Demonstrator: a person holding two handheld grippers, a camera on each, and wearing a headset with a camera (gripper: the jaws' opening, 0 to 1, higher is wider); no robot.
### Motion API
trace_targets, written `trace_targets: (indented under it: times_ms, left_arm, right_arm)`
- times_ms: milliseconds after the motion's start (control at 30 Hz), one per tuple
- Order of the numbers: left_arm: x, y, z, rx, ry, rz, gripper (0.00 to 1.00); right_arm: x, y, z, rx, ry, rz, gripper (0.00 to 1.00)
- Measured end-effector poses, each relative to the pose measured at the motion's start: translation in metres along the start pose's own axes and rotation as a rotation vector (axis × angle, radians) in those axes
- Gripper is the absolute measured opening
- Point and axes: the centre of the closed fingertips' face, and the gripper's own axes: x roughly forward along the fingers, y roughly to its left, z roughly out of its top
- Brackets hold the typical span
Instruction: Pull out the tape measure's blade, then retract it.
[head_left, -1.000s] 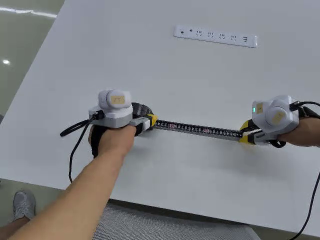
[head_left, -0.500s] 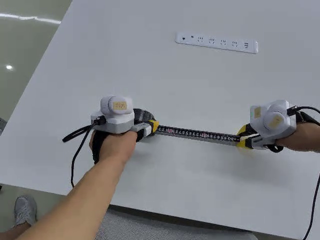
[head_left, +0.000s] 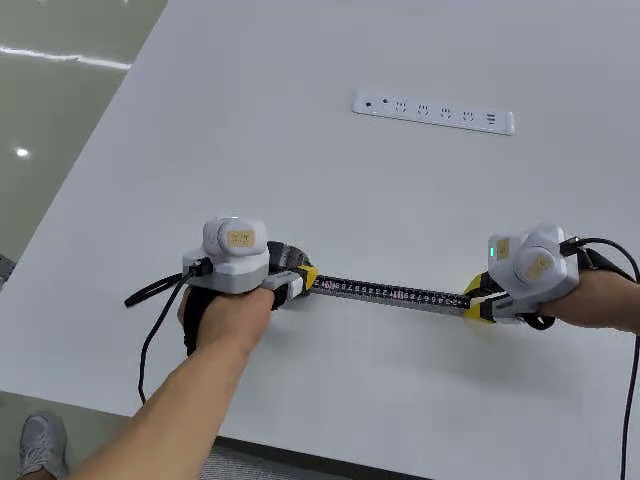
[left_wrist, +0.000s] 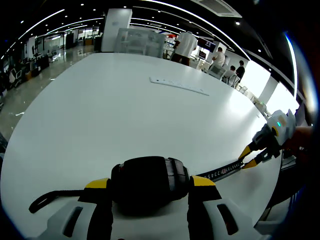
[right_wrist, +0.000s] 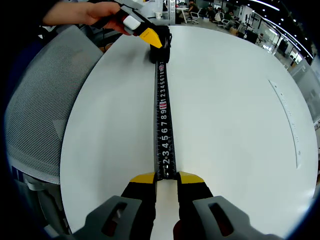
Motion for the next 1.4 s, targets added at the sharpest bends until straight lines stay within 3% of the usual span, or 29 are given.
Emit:
trace_targets:
  times_ms: [1400]
  left_arm:
    - [0.003, 0.002, -0.001, 0.006, 0.002, -0.010, 0.56]
  right_arm:
    - [0.021, 0.003, 0.036, -0.015, -0.036, 0.030, 0.12]
